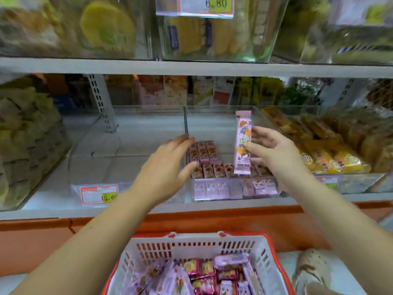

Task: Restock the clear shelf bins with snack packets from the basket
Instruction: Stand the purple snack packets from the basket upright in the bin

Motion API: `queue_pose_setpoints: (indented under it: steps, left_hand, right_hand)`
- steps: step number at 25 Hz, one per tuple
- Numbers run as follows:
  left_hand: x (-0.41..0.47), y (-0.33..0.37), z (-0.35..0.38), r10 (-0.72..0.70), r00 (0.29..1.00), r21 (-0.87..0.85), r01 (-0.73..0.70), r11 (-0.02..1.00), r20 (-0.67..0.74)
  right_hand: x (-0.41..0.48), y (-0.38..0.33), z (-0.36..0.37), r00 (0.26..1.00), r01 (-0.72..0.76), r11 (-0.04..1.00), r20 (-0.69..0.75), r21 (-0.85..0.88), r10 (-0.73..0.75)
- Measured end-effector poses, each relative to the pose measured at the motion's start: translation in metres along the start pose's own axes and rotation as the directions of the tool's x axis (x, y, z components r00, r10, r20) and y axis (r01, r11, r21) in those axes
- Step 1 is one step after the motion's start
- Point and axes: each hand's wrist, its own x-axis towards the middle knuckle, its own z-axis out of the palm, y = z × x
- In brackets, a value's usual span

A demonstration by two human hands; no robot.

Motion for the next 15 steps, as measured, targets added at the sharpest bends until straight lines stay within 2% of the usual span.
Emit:
queue_pose_setpoints:
  steps: [2,5,10,12,15]
  left_hand:
    - [0.009,-0.013,0.008,0.019,0.999,0.014,-0.019,1.0,0.04]
    - [0.012,-0.026,0.018,0.056,0.998,-0.001,-0.056,0.998,0.028]
    - [0.012,-0.033,0.022,0.066,0.998,-0.023,-0.066,0.998,0.007]
    - [0.012,-0.033,0.021,0.066,0.998,-0.033,-0.066,0.997,0.011]
    - [0.013,-0.032,0.021,0.075,0.997,-0.04,-0.075,0.996,0.009]
  right_hand:
    - [0.049,0.005,0.009,0.998,-0.057,0.989,-0.002,-0.134,0.057]
    - [0.11,0.029,0.029,0.981,-0.186,0.951,0.01,-0.248,0.194]
    - [0.156,0.069,0.055,0.937,-0.311,0.807,-0.019,-0.501,0.35]
    - [0.162,0.08,0.059,0.897,-0.389,0.753,-0.032,-0.53,0.44]
    - [0.164,0.085,0.064,0.871,-0.425,0.71,-0.042,-0.562,0.489]
